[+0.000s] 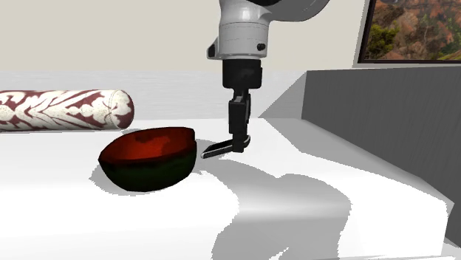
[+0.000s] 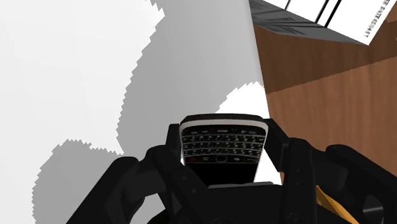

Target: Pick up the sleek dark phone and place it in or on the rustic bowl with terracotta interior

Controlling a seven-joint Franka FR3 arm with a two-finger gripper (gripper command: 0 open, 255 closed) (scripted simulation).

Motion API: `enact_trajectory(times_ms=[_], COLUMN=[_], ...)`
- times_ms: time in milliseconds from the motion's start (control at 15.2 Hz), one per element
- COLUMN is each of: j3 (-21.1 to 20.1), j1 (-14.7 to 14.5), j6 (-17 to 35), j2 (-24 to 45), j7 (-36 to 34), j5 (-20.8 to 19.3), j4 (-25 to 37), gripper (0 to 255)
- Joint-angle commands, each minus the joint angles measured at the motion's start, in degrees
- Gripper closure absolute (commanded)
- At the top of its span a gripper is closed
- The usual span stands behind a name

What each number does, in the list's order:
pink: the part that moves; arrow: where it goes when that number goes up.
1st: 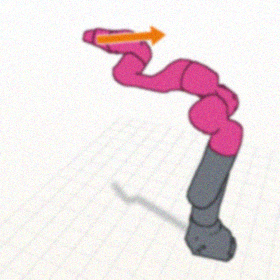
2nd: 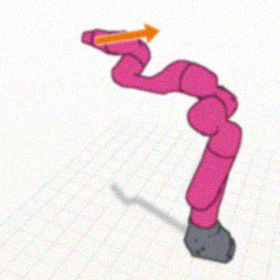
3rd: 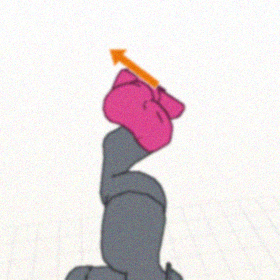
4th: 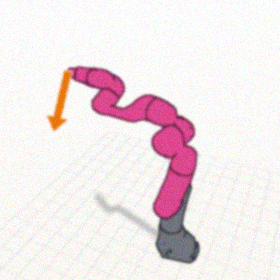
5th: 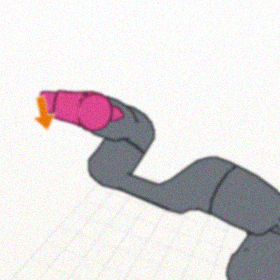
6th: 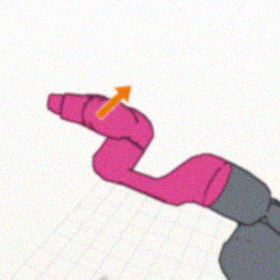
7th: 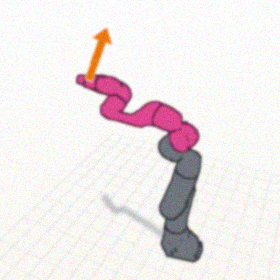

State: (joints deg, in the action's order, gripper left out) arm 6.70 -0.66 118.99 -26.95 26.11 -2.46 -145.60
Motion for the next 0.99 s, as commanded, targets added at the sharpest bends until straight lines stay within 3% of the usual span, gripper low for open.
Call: enact_trajectory(times_ms=[0, 792, 924], j3=[-0.04, -0.48, -1.20], j1=[0.03, -0.05, -0.82], j6=[-1.67, -11.31, -10.63], j2=[-0.62, -2.74, 1.58], j7=[0.01, -0.14, -1.13], j5=[0.00, 0.16, 0.91], j4=[1.06, 8.59, 12.23], gripper=[255, 255, 255])
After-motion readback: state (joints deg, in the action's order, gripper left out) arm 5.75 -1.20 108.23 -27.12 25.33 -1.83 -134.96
